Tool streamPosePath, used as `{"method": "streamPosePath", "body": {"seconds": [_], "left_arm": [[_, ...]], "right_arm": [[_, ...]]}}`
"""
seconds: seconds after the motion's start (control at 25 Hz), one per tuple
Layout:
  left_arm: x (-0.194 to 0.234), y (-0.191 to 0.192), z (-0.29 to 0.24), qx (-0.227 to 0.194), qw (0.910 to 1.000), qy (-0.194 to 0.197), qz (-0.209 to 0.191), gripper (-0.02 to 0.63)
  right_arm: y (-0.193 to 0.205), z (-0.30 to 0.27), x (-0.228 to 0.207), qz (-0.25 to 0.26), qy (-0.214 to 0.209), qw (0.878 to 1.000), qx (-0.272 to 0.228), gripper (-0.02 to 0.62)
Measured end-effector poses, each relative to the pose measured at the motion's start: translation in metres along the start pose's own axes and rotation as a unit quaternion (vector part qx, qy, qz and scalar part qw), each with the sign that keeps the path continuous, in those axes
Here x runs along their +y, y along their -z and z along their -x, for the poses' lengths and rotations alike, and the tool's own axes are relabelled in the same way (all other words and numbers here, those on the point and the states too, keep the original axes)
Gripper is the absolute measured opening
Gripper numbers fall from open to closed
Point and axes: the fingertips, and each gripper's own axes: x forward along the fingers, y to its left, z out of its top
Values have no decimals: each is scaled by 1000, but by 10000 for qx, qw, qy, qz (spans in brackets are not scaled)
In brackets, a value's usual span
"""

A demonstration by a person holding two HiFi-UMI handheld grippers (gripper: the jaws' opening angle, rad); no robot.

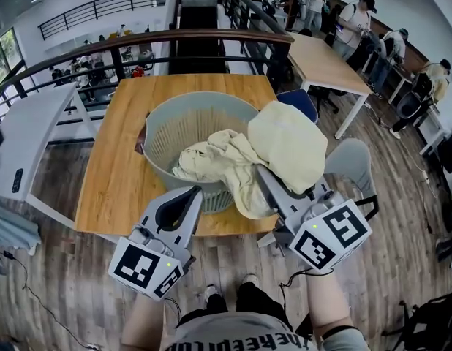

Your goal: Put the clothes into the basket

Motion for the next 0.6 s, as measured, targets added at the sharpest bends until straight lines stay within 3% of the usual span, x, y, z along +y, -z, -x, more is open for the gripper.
{"method": "streamPosePath", "body": {"seconds": [0.28,0.6], "left_arm": [[24,-12,-7,-37,9996,-276,-84,14],[51,-21,-29,-99,9964,-811,-217,14]], "right_arm": [[-10,-23,-14,85,-135,9999,-59,147],[-13,-67,-35,94,-664,9977,-116,147]]}}
